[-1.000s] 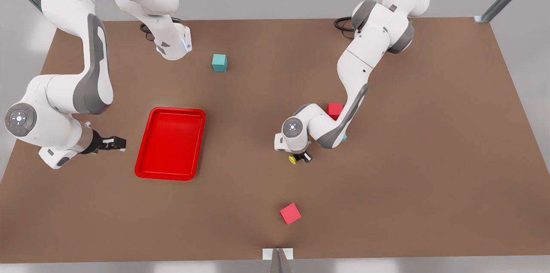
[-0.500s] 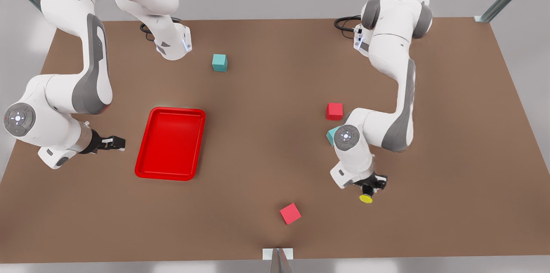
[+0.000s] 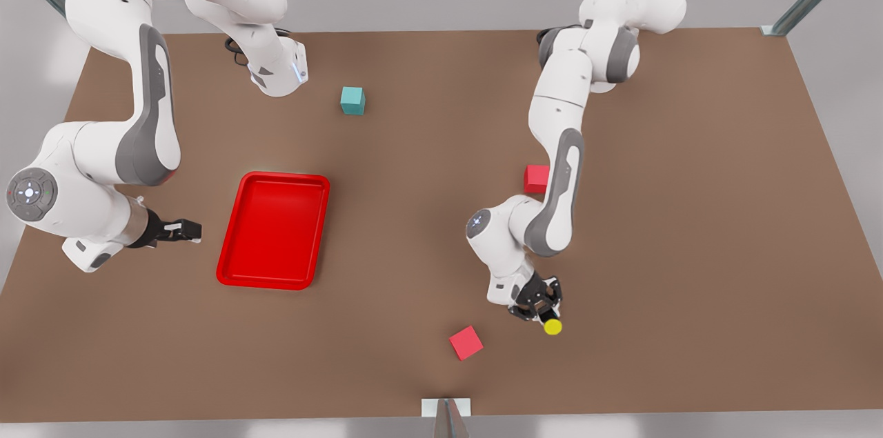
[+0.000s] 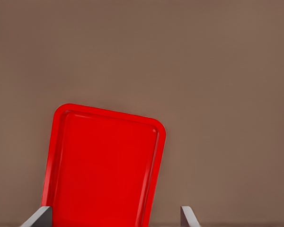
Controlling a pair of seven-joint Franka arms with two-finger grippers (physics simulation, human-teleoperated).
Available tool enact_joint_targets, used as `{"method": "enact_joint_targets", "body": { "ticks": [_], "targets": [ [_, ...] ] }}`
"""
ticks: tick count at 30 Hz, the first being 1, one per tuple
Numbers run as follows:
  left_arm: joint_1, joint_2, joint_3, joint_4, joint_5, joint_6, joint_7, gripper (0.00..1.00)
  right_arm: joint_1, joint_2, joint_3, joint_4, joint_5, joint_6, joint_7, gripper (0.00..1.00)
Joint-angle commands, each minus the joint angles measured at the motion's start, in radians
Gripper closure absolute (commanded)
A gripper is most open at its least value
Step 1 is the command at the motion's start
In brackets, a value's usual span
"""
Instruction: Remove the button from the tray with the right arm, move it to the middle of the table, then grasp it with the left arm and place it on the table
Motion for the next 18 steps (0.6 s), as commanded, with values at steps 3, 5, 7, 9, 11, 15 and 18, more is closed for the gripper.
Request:
{"method": "enact_joint_targets", "body": {
  "ticks": [3,5,7,9,11,15,18],
  "targets": [
    [-0.006,0.017,0.010,0.000,0.026,0.134,-1.144,0.68,-0.001,-0.002,-0.002,0.001,0.002,-0.003,-0.004,0.00],
    [-0.016,0.051,0.010,0.000,0.117,0.145,-1.144,0.68,0.000,-0.002,-0.002,0.001,0.002,-0.003,-0.004,0.00],
    [-0.030,0.060,0.012,-0.008,0.194,0.134,-1.147,0.68,0.000,-0.001,-0.002,-0.001,0.002,-0.001,-0.004,0.00],
    [-0.039,0.076,0.026,-0.004,0.192,0.137,-1.161,0.68,0.002,-0.001,-0.002,0.001,0.002,-0.003,-0.004,0.00],
    [-0.039,0.079,0.026,-0.004,0.192,0.142,-1.174,0.68,0.002,0.001,-0.002,-0.001,0.002,-0.001,-0.004,0.00],
    [-0.070,0.119,0.061,-0.002,0.192,0.140,-1.193,0.68,0.014,0.004,0.003,0.001,0.002,-0.003,-0.008,0.00],
    [-0.111,0.159,0.119,-0.004,0.194,0.132,-1.211,0.67,0.014,0.004,0.003,0.001,0.002,-0.003,-0.007,0.00]
  ]
}}
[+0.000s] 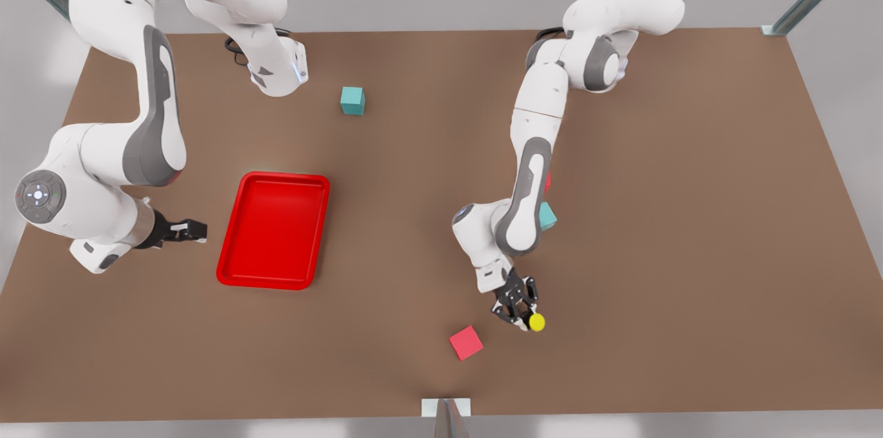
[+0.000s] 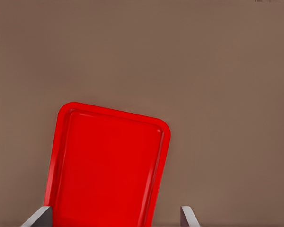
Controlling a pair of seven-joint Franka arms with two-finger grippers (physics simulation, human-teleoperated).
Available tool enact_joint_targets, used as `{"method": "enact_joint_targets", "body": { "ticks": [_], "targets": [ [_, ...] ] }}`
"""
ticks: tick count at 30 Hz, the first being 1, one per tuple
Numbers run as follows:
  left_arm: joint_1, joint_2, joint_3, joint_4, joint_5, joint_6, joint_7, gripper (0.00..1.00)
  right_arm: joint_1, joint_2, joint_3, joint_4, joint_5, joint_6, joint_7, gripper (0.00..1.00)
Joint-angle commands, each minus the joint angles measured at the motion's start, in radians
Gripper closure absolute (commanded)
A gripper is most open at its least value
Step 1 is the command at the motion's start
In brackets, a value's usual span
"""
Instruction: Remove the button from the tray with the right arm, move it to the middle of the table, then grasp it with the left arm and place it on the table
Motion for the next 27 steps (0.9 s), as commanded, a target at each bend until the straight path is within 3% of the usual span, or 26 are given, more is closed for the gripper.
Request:
{"method": "enact_joint_targets", "body": {
  "ticks": [1,11,27],
  "targets": [
    [-0.014,0.009,0.021,0.000,-0.003,-0.020,-0.456,0.67,0.000,-0.001,0.000,0.000,0.001,-0.001,-0.004,0.00],
    [-0.057,0.000,0.042,-0.074,0.157,-0.064,-0.335,0.66,0.006,0.008,0.002,0.000,-0.001,-0.002,-0.004,0.00],
    [-0.074,0.020,0.036,-0.095,0.189,-0.144,-0.231,0.66,0.021,0.016,0.002,0.014,-0.001,-0.021,-0.007,0.00]
  ]
}}
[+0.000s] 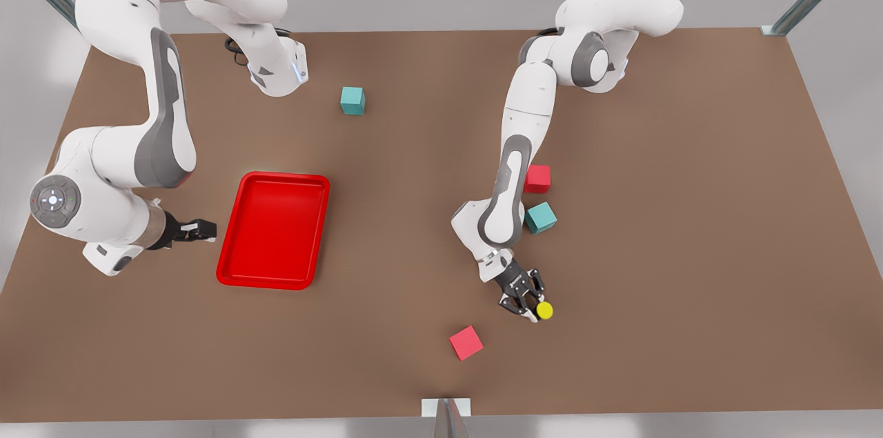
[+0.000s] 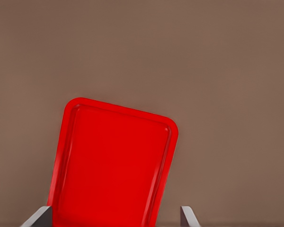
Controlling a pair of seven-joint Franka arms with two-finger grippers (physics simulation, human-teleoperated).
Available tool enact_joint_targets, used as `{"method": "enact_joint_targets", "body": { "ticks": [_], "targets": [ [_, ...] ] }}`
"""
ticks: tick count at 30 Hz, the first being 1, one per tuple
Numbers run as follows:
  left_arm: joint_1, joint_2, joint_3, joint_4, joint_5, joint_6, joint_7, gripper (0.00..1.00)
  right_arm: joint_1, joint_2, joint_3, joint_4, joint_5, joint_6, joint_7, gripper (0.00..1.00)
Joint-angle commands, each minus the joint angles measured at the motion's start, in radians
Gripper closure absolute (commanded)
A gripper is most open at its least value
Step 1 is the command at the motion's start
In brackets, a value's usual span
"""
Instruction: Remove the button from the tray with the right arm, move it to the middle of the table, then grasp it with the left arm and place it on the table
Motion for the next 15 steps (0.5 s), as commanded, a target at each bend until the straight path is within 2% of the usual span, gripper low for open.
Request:
{"method": "enact_joint_targets", "body": {
  "ticks": [1,3,4,6,7,15],
  "targets": [
    [0.001,0.002,0.001,0.001,-0.012,-0.038,0.027,0.66,-0.008,0.000,-0.001,0.007,0.001,-0.001,-0.003,0.00],
    [0.001,0.009,0.001,0.001,-0.012,-0.038,0.027,0.64,-0.014,-0.002,-0.002,0.015,0.001,-0.006,-0.001,0.00],
    [-0.001,0.009,0.001,0.001,0.001,-0.045,0.027,0.59,-0.016,-0.010,-0.007,0.016,-0.001,-0.004,-0.001,0.00],
    [0.001,0.009,0.001,0.001,0.002,-0.052,0.044,0.08,-0.013,0.000,-0.009,0.016,-0.001,0.011,0.003,0.00],
    [-0.001,0.007,0.001,0.001,0.002,-0.052,0.044,0.00,-0.014,0.001,-0.010,0.016,-0.001,0.014,0.005,0.00],
    [0.001,0.006,0.001,0.001,0.002,-0.055,0.050,0.00,-0.027,-0.006,-0.013,0.047,-0.007,0.000,0.002,0.00]
  ]
}}
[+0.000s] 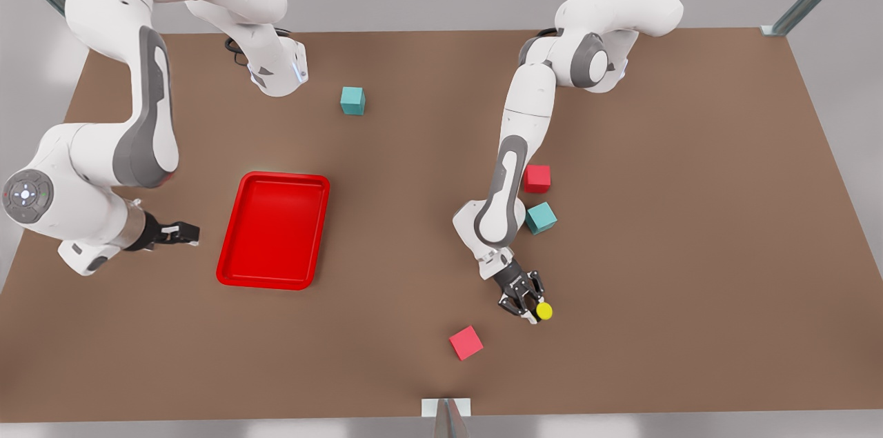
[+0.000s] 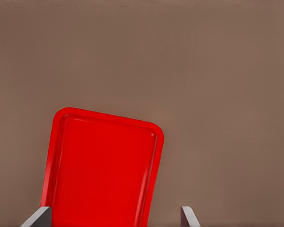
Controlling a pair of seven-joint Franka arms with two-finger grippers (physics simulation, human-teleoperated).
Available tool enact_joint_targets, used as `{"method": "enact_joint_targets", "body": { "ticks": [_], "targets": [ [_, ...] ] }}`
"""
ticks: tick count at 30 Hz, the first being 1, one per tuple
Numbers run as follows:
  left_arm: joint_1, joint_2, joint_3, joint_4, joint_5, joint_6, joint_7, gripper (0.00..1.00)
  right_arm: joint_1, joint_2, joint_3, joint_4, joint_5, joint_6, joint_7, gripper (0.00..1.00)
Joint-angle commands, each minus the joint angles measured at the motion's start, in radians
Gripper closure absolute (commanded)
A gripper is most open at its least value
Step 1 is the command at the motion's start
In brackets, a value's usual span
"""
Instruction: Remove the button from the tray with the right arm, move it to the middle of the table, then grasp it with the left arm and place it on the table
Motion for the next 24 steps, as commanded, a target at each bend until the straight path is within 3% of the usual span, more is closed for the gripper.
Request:
{"method": "enact_joint_targets", "body": {
  "ticks": [1,6,8,9,19,20,21,22,23,24],
  "targets": [
    [0.000,-0.003,-0.001,-0.001,-0.106,-0.064,0.202,0.00,0.001,-0.005,0.000,0.011,-0.004,-0.007,0.003,0.00],
    [-0.010,-0.011,0.001,-0.025,-0.106,-0.072,0.207,0.00,-0.005,-0.010,0.000,0.012,-0.004,-0.008,0.003,0.00],
    [-0.010,-0.011,0.001,-0.025,-0.106,-0.073,0.208,0.39,-0.007,-0.008,0.000,0.012,-0.004,-0.007,0.003,0.00],
    [-0.013,-0.011,-0.001,-0.025,-0.106,-0.086,0.211,0.00,-0.005,-0.008,0.000,0.012,-0.004,-0.008,0.003,0.00],
    [-0.030,-0.054,-0.001,-0.070,-0.104,-0.102,0.245,0.01,-0.005,-0.010,0.000,0.017,-0.004,-0.014,0.003,0.00],
    [-0.032,-0.054,-0.001,-0.070,-0.104,-0.109,0.248,0.27,-0.005,-0.010,0.000,0.017,-0.004,-0.014,0.003,0.00],
    [-0.035,-0.054,-0.001,-0.070,-0.104,-0.119,0.248,0.74,-0.005,-0.010,0.000,0.017,-0.004,-0.014,0.003,0.00],
    [-0.038,-0.054,-0.001,-0.071,-0.104,-0.119,0.250,0.77,-0.005,-0.008,0.000,0.017,-0.004,-0.013,0.003,0.00],
    [-0.038,-0.054,-0.001,-0.071,-0.104,-0.121,0.256,0.63,-0.005,-0.007,0.000,0.017,-0.004,-0.013,0.003,0.00],
    [-0.039,-0.054,-0.001,-0.074,-0.106,-0.122,0.257,0.00,-0.004,-0.007,0.000,0.017,-0.002,-0.010,0.003,0.00]
  ]
}}
